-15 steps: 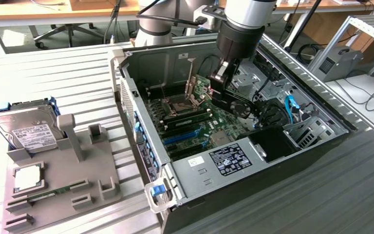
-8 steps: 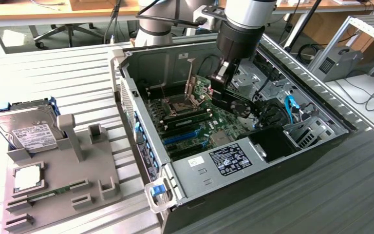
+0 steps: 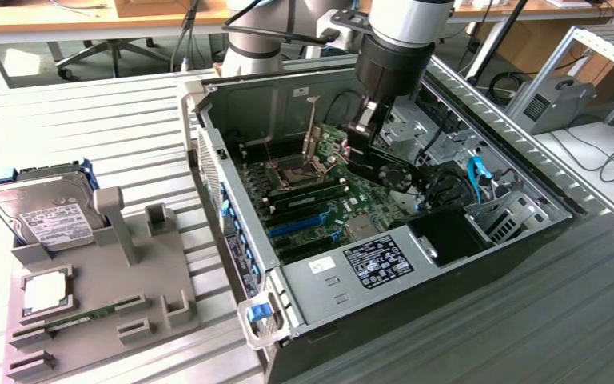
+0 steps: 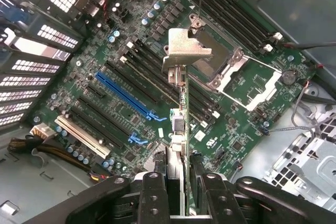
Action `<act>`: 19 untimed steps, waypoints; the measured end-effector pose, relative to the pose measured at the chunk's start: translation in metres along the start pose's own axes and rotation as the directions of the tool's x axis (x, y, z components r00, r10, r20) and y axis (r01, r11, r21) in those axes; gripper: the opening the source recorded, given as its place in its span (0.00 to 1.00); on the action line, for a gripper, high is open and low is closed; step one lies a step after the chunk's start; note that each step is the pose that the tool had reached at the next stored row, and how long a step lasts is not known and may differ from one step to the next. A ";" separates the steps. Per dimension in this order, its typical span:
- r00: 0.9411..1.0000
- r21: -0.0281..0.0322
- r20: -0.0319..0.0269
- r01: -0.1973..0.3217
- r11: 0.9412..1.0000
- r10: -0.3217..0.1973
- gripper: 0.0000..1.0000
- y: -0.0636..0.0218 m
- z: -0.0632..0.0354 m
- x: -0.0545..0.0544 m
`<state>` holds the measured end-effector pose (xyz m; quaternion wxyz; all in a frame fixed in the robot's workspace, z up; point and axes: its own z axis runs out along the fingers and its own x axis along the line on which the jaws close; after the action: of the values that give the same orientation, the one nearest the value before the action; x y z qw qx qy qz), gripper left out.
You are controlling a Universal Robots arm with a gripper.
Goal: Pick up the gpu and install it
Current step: 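Insert the gpu into the slot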
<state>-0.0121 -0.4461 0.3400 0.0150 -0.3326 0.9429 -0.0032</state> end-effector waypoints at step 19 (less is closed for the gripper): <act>0.998 -0.002 0.001 0.063 0.998 -0.063 0.29 0.0000 0.0000 0.000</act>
<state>-0.0121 -0.4461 0.3400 0.0151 -0.3624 0.9319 -0.0027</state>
